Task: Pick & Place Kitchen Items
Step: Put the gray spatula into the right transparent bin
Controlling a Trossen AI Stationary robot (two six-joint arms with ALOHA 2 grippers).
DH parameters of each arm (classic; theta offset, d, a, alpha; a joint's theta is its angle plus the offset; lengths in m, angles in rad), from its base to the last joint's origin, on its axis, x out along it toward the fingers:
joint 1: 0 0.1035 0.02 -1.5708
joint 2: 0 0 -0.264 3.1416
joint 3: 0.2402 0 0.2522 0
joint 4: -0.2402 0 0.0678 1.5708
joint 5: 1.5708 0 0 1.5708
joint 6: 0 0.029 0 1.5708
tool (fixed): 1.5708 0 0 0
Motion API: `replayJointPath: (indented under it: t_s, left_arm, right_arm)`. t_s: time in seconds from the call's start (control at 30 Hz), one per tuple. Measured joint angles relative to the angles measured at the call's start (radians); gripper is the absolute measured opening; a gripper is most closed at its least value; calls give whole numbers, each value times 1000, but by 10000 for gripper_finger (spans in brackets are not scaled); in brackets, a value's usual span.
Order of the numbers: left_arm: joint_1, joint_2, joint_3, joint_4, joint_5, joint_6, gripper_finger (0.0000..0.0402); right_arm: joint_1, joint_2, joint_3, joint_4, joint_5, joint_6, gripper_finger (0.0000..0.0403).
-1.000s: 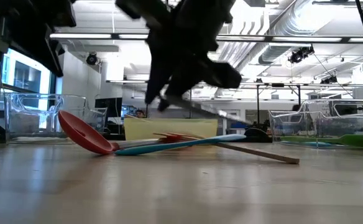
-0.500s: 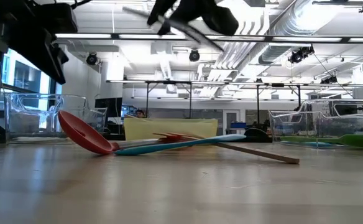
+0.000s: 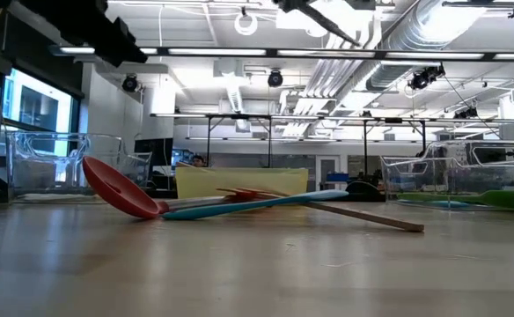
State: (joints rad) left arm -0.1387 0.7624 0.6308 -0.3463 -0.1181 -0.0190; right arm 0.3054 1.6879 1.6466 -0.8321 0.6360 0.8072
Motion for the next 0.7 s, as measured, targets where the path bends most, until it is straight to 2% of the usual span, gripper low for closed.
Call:
replayJointPath:
  t_s: [0.37, 0.7]
  left_arm:
    - [1, 1, 0, 67, 0, 67, 122]
    - [1, 1, 0, 131, 0, 121, 122]
  right_arm:
    - [-71, -174, 0, -282, 98, 16, 59]
    - [-235, -251, 0, -684, 122, 188, 59]
